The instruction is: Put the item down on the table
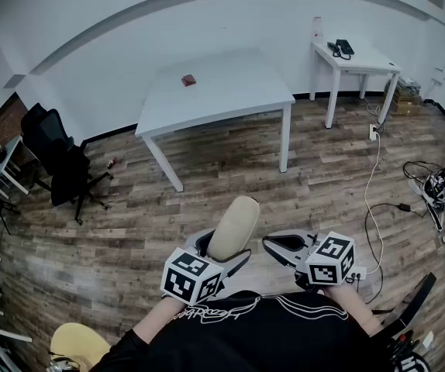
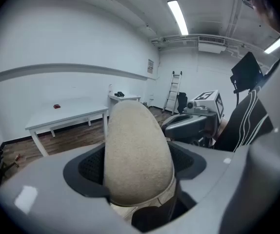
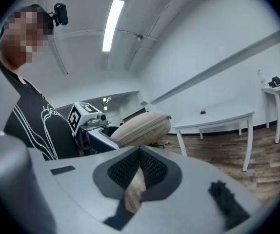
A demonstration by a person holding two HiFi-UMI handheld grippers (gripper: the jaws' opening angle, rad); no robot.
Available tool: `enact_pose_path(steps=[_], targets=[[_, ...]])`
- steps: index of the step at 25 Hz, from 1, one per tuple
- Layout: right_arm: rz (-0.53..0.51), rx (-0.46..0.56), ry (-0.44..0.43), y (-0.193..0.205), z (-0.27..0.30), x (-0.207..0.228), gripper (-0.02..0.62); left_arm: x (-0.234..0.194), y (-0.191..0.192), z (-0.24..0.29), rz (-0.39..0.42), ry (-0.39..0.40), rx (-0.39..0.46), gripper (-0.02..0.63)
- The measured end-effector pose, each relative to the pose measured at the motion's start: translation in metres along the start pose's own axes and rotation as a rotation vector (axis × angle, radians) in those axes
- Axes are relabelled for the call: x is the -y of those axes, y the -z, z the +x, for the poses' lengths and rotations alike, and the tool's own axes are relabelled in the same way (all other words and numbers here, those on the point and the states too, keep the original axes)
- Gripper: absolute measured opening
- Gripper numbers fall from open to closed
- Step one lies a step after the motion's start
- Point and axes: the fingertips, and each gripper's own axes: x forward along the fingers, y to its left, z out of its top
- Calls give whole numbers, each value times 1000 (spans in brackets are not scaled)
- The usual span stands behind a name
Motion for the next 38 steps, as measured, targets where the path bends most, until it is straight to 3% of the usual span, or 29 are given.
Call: enact_pose_path(steps=[11,15,18,23,29,34,38], targets=[[82,43,93,10,-20,17,8,8,-10,33,15,88,-45,382],[105,72,121,10,-12,39,8,-5,-13,52,16,105,-31,382],[82,35,125,9,9,60,8,-29,-13,63,4,106,-19,382],[71,-1,104,-6,70,119,8,-117,-16,88,-55,75,-20,382],[132,15,85,-46,176,214,8,-262,-45,125,-98,32,-20,382],[112,24,73,-100,264,280,8,-378,-81,145,-80,13,-6,382],[94,33,99,-132,300,316,8,-438,-102,161,-70,9,20,382]])
